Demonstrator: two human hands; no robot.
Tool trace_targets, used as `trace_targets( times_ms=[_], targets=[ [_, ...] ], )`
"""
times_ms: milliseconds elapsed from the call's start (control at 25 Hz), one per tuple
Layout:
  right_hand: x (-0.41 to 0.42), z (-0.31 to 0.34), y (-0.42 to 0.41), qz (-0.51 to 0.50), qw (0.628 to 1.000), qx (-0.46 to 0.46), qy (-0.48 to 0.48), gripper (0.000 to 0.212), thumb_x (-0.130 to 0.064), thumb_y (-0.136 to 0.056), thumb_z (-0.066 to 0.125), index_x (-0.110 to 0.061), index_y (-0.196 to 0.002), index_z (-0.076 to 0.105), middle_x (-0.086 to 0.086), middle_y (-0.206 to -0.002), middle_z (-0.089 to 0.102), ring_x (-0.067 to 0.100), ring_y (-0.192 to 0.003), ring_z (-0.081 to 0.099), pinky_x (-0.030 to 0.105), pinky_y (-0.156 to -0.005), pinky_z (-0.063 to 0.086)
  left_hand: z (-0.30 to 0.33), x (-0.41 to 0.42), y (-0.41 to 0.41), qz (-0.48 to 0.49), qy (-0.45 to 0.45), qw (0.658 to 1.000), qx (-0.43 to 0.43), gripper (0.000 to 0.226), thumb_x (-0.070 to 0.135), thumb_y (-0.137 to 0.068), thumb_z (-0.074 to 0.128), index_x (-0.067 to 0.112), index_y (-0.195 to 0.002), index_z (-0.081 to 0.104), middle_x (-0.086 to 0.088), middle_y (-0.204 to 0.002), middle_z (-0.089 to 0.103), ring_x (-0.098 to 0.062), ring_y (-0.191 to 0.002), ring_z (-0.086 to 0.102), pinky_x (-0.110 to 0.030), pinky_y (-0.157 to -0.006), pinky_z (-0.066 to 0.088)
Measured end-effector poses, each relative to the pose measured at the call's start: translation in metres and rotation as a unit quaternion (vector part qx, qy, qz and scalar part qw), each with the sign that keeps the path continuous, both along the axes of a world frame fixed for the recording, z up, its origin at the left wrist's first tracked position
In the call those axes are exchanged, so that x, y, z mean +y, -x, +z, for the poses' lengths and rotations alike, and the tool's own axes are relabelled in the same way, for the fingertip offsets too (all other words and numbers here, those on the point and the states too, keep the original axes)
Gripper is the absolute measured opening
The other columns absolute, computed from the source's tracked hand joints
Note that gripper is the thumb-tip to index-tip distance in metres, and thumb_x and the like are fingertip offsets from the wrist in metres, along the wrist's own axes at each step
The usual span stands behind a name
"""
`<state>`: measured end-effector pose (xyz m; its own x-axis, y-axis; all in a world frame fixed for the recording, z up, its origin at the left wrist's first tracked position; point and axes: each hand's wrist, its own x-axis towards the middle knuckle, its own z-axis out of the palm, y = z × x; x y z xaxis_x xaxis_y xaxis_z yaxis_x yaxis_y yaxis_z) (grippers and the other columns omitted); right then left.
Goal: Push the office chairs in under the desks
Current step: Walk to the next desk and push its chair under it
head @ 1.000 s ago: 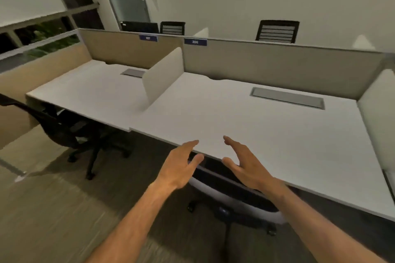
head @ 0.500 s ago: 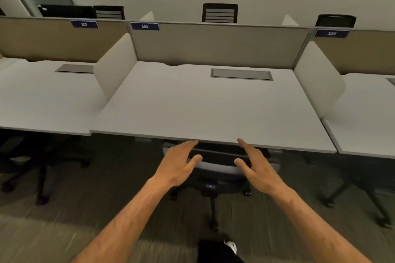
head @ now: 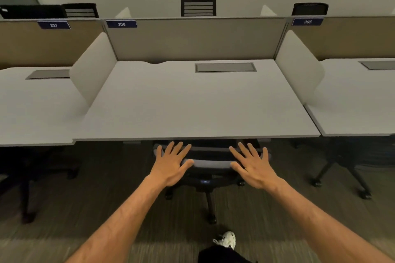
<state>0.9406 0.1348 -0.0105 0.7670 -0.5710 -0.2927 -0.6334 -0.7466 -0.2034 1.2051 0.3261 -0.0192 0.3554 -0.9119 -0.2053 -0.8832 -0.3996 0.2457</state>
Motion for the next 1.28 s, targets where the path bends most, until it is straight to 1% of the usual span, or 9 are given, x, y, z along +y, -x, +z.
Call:
trace_targets(
  times_ms=[80, 200, 320, 440, 640, 760, 840, 1040, 1280],
  targets=[
    [-0.009, 0.001, -0.001, 0.027, 0.999, 0.018, -0.005, 0.065, -0.074, -0.095, 0.006, -0.053, -0.154, -0.006, -0.005, -0.169, -0.004, 0.024, -0.155, -0.007, 0.068, -0.118, -0.009, -0.003, -0.007, -0.004, -0.002, -0.009, 1.0, -0.005, 0.08, 0.084, -0.085, -0.004, 0.049, -0.157, 0.005, 0.005, -0.168, 0.011, -0.023, -0.154, 0.0, -0.055, -0.115, -0.016],
    [-0.019, 0.005, -0.005, 0.054, 0.998, 0.023, -0.002, 0.068, -0.078, -0.093, 0.009, -0.053, -0.155, -0.001, -0.004, -0.169, 0.012, 0.024, -0.155, 0.011, 0.068, -0.119, 0.002, -0.003, -0.016, -0.01, -0.011, -0.021, 1.0, -0.015, 0.084, 0.086, -0.083, -0.004, 0.049, -0.156, 0.013, 0.005, -0.165, 0.024, -0.025, -0.152, 0.016, -0.062, -0.117, -0.005],
    [-0.022, 0.004, -0.009, 0.051, 0.999, -0.002, 0.015, 0.073, -0.079, -0.091, 0.008, -0.048, -0.157, 0.012, -0.004, -0.162, 0.032, 0.021, -0.147, 0.03, 0.064, -0.117, 0.016, -0.001, -0.023, -0.014, -0.018, -0.014, 0.999, -0.023, 0.085, 0.087, -0.084, 0.002, 0.046, -0.154, 0.025, 0.006, -0.156, 0.04, -0.023, -0.143, 0.033, -0.06, -0.115, 0.009],
    [-0.023, -0.004, -0.01, 0.046, 0.998, -0.03, 0.042, 0.076, -0.08, -0.09, 0.007, -0.045, -0.156, 0.019, -0.006, -0.154, 0.043, 0.019, -0.138, 0.04, 0.058, -0.114, 0.024, -0.002, -0.024, -0.015, -0.025, 0.012, 0.999, -0.033, 0.084, 0.087, -0.085, 0.004, 0.044, -0.152, 0.032, 0.007, -0.149, 0.048, -0.021, -0.136, 0.041, -0.057, -0.114, 0.016],
    [-0.023, -0.01, -0.012, 0.038, 0.995, -0.057, 0.072, 0.078, -0.081, -0.091, 0.01, -0.039, -0.153, 0.032, -0.006, -0.147, 0.051, 0.017, -0.131, 0.048, 0.053, -0.111, 0.031, -0.007, -0.025, -0.017, -0.024, 0.042, 0.998, -0.043, 0.081, 0.087, -0.087, 0.007, 0.044, -0.148, 0.038, 0.008, -0.144, 0.052, -0.02, -0.133, 0.045, -0.056, -0.114, 0.022],
    [-0.02, -0.015, -0.012, 0.024, 0.988, -0.102, 0.116, 0.074, -0.076, -0.094, 0.024, -0.03, -0.145, 0.049, -0.004, -0.136, 0.061, 0.017, -0.124, 0.056, 0.05, -0.106, 0.04, -0.01, -0.025, -0.019, -0.023, 0.059, 0.997, -0.05, 0.08, 0.086, -0.089, 0.01, 0.043, -0.147, 0.042, 0.008, -0.142, 0.055, -0.017, -0.131, 0.047, -0.053, -0.114, 0.024],
    [-0.02, -0.017, -0.013, 0.021, 0.982, -0.123, 0.14, 0.071, -0.073, -0.094, 0.03, -0.025, -0.139, 0.056, -0.002, -0.131, 0.065, 0.018, -0.12, 0.06, 0.05, -0.103, 0.044, -0.011, -0.025, -0.02, -0.023, 0.07, 0.996, -0.055, 0.078, 0.086, -0.09, 0.012, 0.042, -0.146, 0.044, 0.008, -0.141, 0.056, -0.016, -0.131, 0.048, -0.053, -0.114, 0.025],
    [-0.026, -0.016, -0.02, 0.016, 0.98, -0.129, 0.151, 0.07, -0.072, -0.094, 0.032, -0.024, -0.137, 0.058, -0.001, -0.129, 0.066, 0.018, -0.118, 0.061, 0.049, -0.103, 0.045, -0.011, -0.032, -0.026, -0.019, 0.084, 0.995, -0.058, 0.08, 0.086, -0.089, 0.014, 0.04, -0.144, 0.049, 0.007, -0.139, 0.059, -0.016, -0.129, 0.05, -0.052, -0.113, 0.028],
    [-0.039, -0.016, -0.034, 0.013, 0.98, -0.127, 0.155, 0.07, -0.072, -0.094, 0.033, -0.024, -0.138, 0.057, -0.002, -0.131, 0.066, 0.017, -0.119, 0.06, 0.048, -0.104, 0.044, -0.006, -0.045, -0.036, -0.01, 0.079, 0.994, -0.07, 0.082, 0.086, -0.088, 0.012, 0.04, -0.144, 0.049, 0.008, -0.138, 0.059, -0.016, -0.129, 0.05, -0.051, -0.114, 0.028]
  ],
)
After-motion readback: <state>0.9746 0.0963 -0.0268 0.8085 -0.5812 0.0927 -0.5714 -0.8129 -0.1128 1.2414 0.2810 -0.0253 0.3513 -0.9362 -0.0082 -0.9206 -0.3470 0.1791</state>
